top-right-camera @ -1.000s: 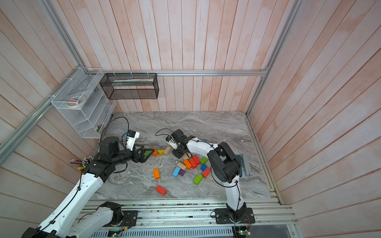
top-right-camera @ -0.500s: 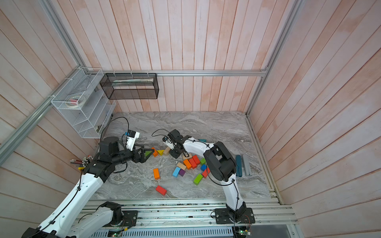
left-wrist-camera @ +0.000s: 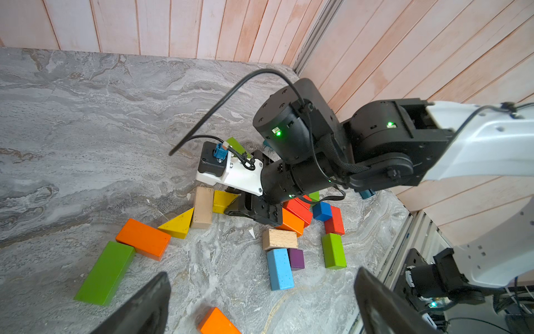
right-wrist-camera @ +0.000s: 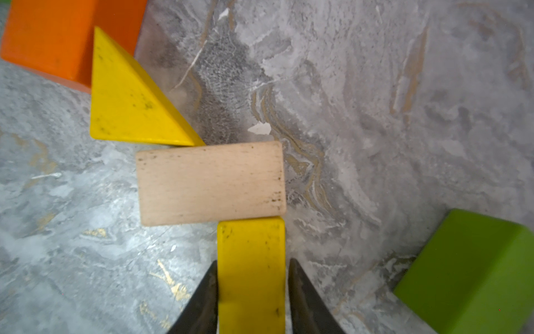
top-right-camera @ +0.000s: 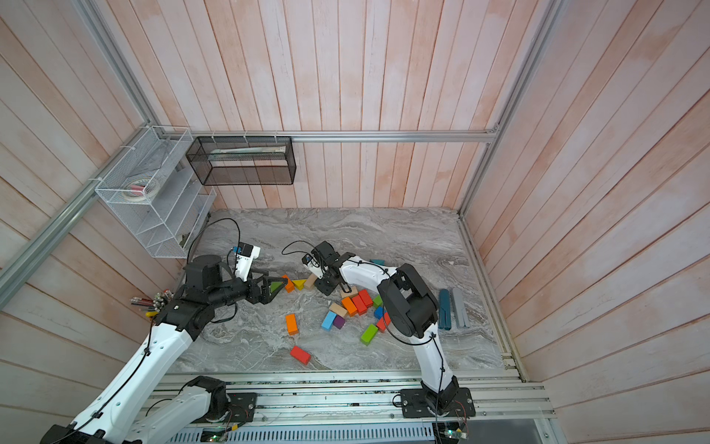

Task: Assemble a heart with building blocks
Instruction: Assemble the building block at the center of the board.

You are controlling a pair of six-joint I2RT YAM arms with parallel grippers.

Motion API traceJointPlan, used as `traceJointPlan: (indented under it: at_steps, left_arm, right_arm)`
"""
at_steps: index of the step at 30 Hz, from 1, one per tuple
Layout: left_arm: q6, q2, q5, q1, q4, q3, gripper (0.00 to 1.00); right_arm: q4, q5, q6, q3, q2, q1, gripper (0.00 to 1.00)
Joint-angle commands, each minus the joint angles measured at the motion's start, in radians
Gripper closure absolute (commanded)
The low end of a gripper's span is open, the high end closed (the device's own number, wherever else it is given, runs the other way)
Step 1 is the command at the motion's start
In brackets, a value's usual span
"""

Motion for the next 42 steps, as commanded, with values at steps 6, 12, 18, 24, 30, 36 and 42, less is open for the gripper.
traceJointPlan:
  at_steps: [6, 12, 18, 24, 30, 36, 42]
  left_arm:
    - [-0.016, -0.014, 0.024, 0.001, 0.022, -0.013, 0.0]
    - [-0.13, -0.036, -0.179, -0.064, -0.069, -0.006, 0.0]
    - [-0.362, -0.009, -0.325, -0.148, -0.202, -0.006, 0.08]
    - [-0.601, 0.059, -0.449, -0.257, -0.282, -0.02, 0.16]
    - [-0.769, 0.202, -0.503, -0.363, -0.293, -0.019, 0.25]
    - [-0.859, 0.342, -0.538, -0.447, -0.306, 0.0, 0.29]
    - [-0.892, 0.415, -0.585, -0.465, -0.315, -0.003, 0.36]
  right_arm:
    - [-0.037, 0.016, 0.005, 0.006, -0.028, 0.008, 0.42]
    - [-0.003, -0.044, 0.079, -0.1, -0.151, 0.008, 0.34]
    - [0.093, -0.102, 0.21, -0.301, -0.365, 0.007, 0.3]
    - [0.221, -0.25, 0.336, -0.533, -0.614, 0.012, 0.28]
    - [0.284, -0.294, 0.439, -0.708, -0.851, 0.015, 0.27]
    - [0.306, -0.275, 0.491, -0.822, -1.015, 0.02, 0.27]
    - [0.328, -0.253, 0.492, -0.84, -1.071, 0.022, 0.27]
